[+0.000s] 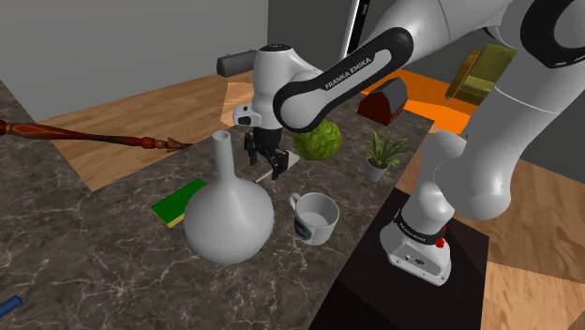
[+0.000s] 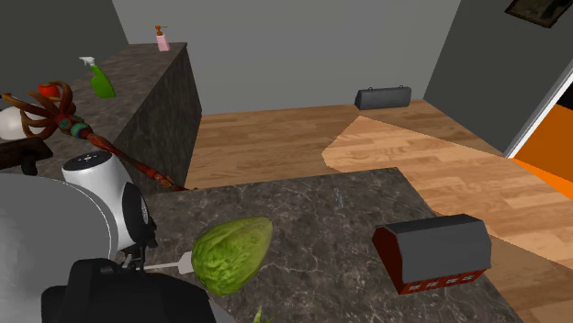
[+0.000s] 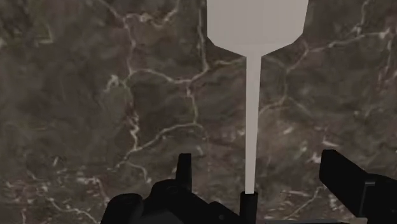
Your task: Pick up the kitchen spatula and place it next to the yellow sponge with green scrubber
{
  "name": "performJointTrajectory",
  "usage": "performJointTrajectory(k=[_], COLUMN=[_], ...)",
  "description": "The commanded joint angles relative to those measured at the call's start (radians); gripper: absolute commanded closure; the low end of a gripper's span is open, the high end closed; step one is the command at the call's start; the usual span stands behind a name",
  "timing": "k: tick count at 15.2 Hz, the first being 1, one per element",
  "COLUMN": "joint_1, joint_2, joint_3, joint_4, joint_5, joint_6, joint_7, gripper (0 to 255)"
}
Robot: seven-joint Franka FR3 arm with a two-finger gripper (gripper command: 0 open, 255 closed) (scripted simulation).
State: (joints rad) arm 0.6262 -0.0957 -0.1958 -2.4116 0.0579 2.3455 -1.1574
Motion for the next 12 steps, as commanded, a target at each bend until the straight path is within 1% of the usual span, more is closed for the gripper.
performJointTrajectory(k=[1,5,12], joint_1=[0.000,-0.006,-0.006], joint_2=[0.000,-0.079,-0.079], joint_3=[0.000,0.001,0.001], joint_4=[0.000,0.056,0.056], joint_5=[0.000,-0.025,-0.025], joint_6=[0.000,-0.133,-0.133], joint_7=[0.000,0.018,0.018], gripper=[0,0,0])
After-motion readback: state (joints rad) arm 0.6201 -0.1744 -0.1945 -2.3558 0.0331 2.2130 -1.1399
